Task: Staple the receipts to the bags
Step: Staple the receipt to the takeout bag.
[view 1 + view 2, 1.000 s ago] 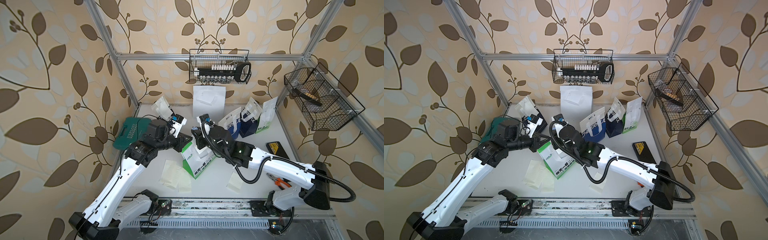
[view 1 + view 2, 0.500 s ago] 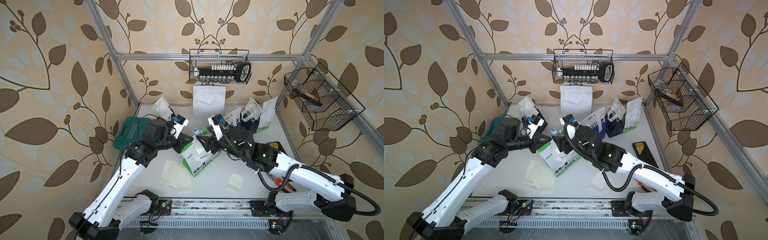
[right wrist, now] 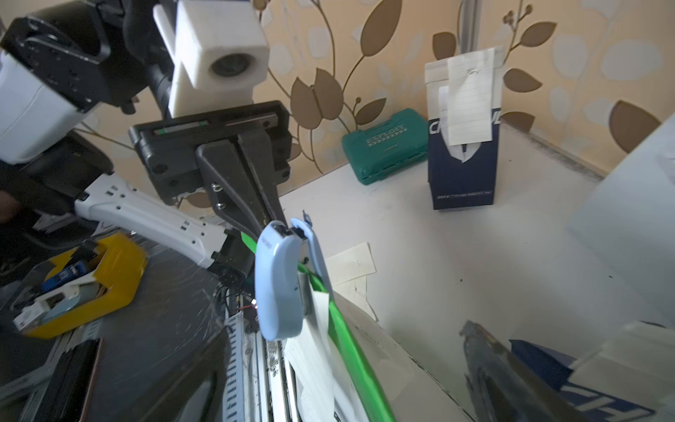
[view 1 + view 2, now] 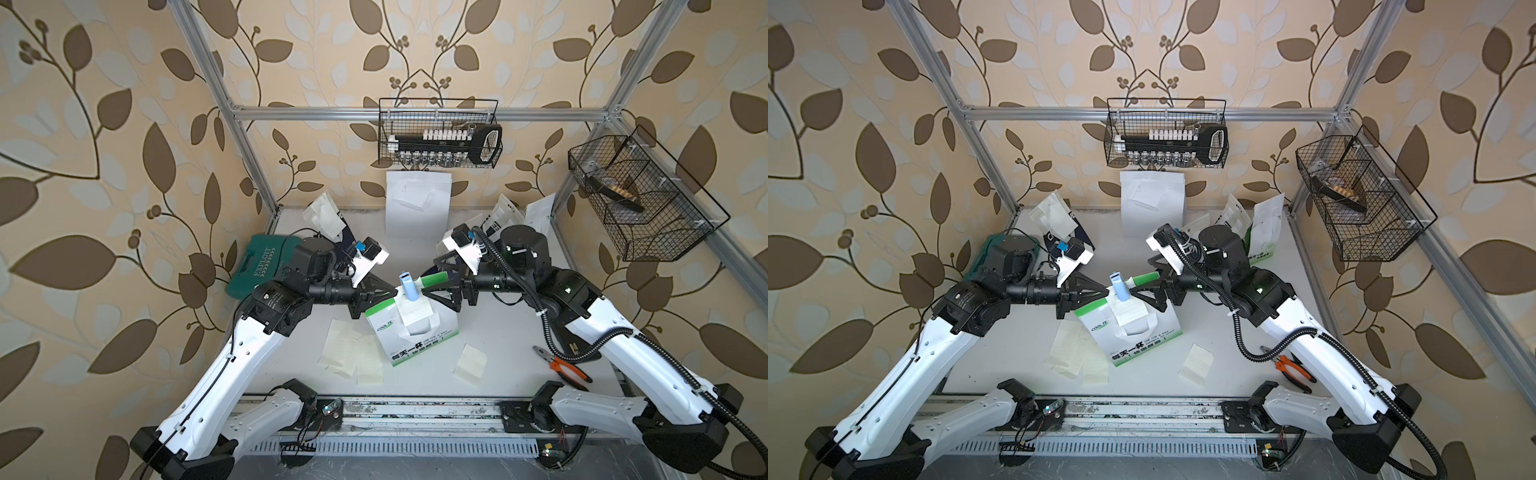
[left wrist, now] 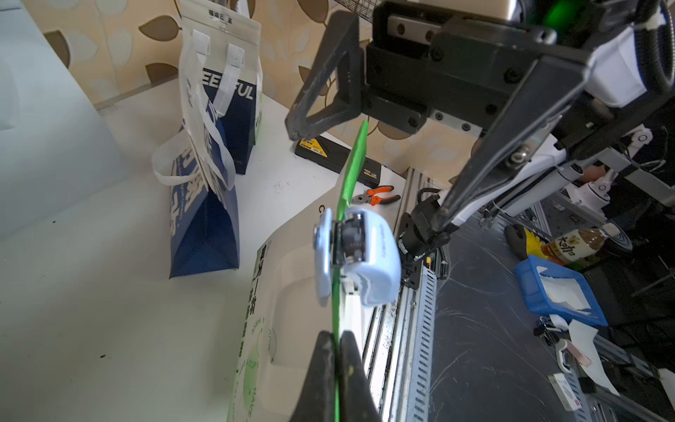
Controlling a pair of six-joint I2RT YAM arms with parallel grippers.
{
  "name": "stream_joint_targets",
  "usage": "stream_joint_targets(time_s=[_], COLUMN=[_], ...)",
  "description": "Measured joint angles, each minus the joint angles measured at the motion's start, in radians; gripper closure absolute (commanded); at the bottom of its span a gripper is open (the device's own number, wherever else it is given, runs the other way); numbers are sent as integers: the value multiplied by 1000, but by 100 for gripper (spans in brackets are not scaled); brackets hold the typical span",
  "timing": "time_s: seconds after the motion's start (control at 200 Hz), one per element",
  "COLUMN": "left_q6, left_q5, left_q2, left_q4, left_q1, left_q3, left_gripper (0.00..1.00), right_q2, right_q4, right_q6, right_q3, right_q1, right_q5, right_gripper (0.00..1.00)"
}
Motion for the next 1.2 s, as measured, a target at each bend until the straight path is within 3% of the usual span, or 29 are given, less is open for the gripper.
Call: stream_joint_targets(time_s=[0.365,0.615,0.9,1.199], left_q6=[61,87,85,71], left_q5=[-50,-112,-119,-114], left_q2=[10,55,57,57], left_q4=[-104,-128,-120,-111], left_q1=[-108,-137,-137,-137], left_q3=[68,85,87,87], left_gripper=[100,100,100,100], right_q2=[146,183,232,254], right_q4=[-251,-395,-423,-423], right_q6=[-263,-410,-463,-480], right_q3=[219,270,275,275], right_q1=[0,26,74,73], right_q5=[-175,-181,-128,-126], right_gripper=[0,0,2,16])
